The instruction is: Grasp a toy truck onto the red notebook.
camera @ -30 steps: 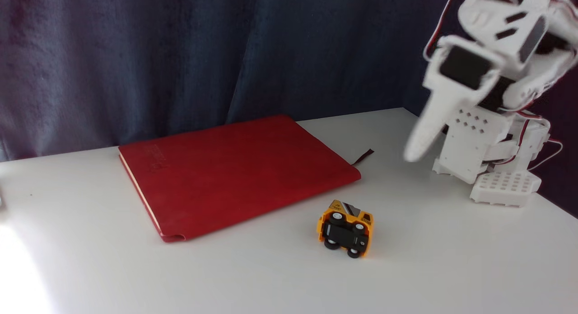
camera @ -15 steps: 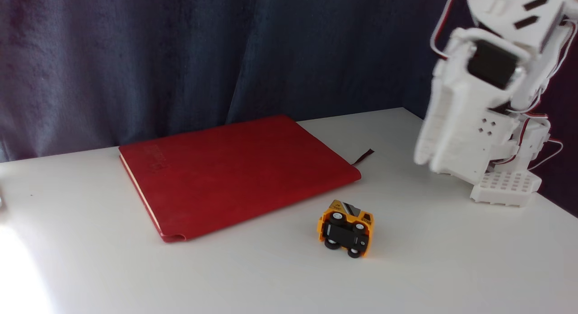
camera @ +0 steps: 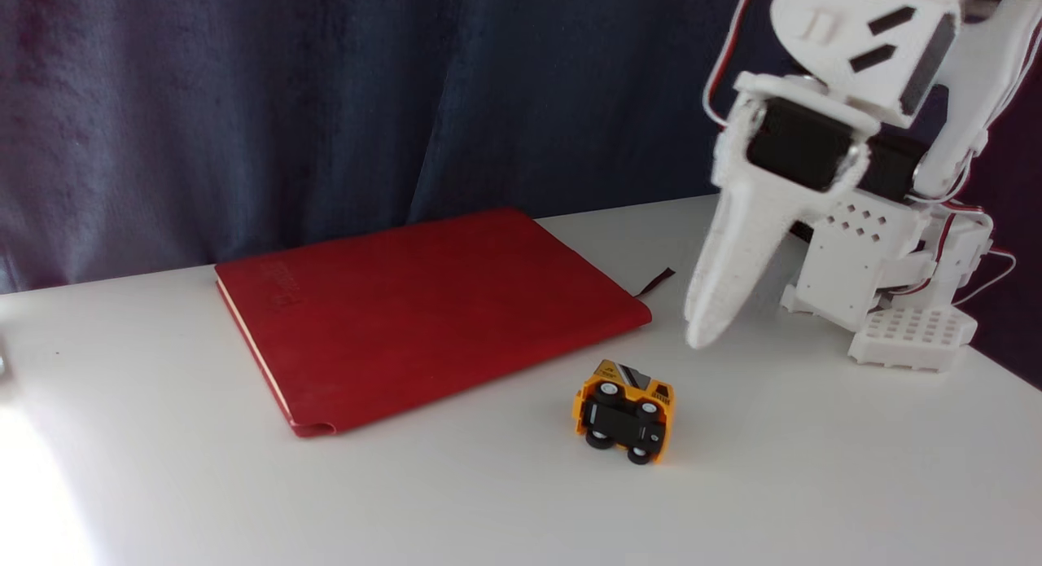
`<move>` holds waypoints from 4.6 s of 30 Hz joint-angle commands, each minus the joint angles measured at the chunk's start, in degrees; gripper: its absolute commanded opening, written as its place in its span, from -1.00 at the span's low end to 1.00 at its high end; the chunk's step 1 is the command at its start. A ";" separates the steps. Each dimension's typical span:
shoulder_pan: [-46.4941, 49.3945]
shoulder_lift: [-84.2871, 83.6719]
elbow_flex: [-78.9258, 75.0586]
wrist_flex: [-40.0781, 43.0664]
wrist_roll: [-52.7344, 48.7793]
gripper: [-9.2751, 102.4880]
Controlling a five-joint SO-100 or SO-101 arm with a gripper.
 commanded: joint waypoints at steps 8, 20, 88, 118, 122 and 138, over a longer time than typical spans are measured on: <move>11.69 -4.66 -0.79 -6.77 7.29 -0.42; 8.96 -2.37 2.64 -1.58 12.83 -0.30; 11.51 -37.79 -13.45 5.98 -2.90 -0.83; 44.03 -56.16 -54.93 23.55 -25.84 -0.83; 45.09 -59.24 -57.04 25.31 -26.89 -0.83; 41.13 -63.46 -57.39 33.49 -32.96 -0.58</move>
